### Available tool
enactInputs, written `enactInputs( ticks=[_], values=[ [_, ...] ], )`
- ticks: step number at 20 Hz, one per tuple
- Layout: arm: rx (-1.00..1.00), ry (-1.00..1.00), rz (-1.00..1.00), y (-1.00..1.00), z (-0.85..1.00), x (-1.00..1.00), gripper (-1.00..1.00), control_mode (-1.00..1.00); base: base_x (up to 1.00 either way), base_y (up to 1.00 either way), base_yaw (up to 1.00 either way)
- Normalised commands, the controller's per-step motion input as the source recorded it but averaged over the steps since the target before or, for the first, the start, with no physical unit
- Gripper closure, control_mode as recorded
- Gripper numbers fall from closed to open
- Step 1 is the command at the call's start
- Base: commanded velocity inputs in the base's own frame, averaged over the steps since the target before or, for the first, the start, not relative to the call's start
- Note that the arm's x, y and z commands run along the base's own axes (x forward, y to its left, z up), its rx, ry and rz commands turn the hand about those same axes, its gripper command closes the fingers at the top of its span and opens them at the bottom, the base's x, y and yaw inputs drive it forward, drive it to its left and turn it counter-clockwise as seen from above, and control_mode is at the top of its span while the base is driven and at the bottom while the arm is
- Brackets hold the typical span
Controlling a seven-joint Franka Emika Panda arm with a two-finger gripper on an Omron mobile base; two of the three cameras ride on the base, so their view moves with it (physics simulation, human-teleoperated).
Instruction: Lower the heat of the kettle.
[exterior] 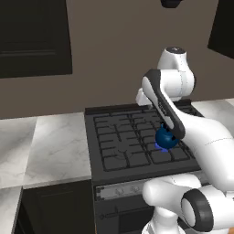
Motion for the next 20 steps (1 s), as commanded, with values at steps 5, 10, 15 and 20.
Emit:
enactInputs(
  ticks=[5,10,15,20],
  values=[
    [0.00,0.00,0.00,0.00,-0.01,0.00,-1.00,1.00,-0.03,0.19,0.00],
    [0.00,0.00,0.00,0.00,0.00,0.00,-1.00,1.00,0.00,0.42,0.00],
    [0.00,0.00,0.00,0.00,0.00,0.00,-1.00,1.00,0.00,0.64,-0.03],
    [0.00,0.00,0.00,0.00,0.00,0.00,-1.00,1.00,0.00,0.51,-0.04]
  ],
)
